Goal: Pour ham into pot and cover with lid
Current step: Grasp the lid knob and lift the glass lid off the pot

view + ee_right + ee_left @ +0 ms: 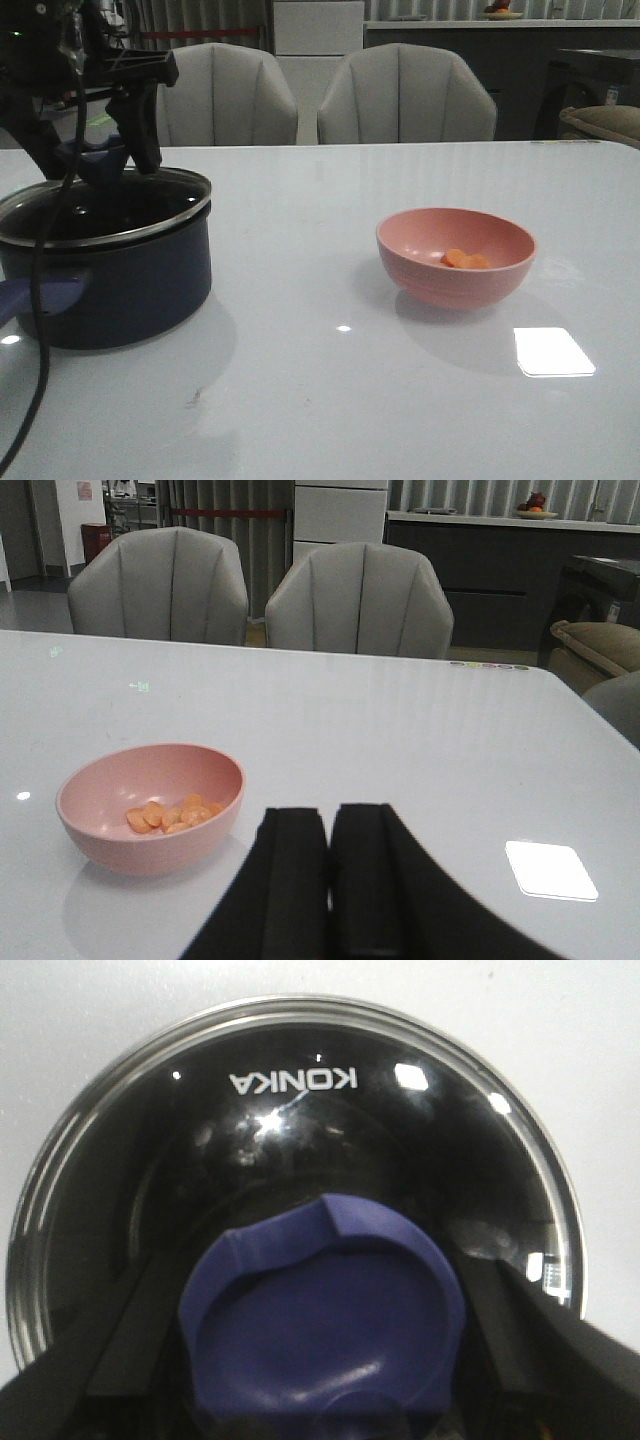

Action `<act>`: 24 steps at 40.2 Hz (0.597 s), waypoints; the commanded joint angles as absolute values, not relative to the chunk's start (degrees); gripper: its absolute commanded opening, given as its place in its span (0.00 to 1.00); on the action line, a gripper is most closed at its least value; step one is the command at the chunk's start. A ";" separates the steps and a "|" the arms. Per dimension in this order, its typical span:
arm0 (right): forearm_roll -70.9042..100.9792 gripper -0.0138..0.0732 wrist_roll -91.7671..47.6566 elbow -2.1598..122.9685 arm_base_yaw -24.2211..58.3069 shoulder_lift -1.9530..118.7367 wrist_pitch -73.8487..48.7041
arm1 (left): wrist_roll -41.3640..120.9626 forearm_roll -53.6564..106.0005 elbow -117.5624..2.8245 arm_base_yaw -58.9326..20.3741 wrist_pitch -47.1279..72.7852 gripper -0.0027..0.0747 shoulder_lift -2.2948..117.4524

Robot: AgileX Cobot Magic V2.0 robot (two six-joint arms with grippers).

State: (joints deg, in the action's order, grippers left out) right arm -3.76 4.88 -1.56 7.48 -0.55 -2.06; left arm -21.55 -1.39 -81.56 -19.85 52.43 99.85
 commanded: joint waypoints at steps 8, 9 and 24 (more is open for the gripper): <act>-4.40 0.33 4.40 -1.26 7.19 -1.76 2.79 | -21.80 -7.25 -83.24 -19.72 48.91 0.49 91.73; -4.40 0.33 4.40 -1.26 7.19 -1.76 2.79 | -21.80 -7.26 -83.12 -19.38 48.91 0.49 91.27; -4.40 0.33 4.40 -1.26 7.19 -1.76 2.79 | -18.64 -8.60 -71.37 -4.22 46.09 0.49 84.02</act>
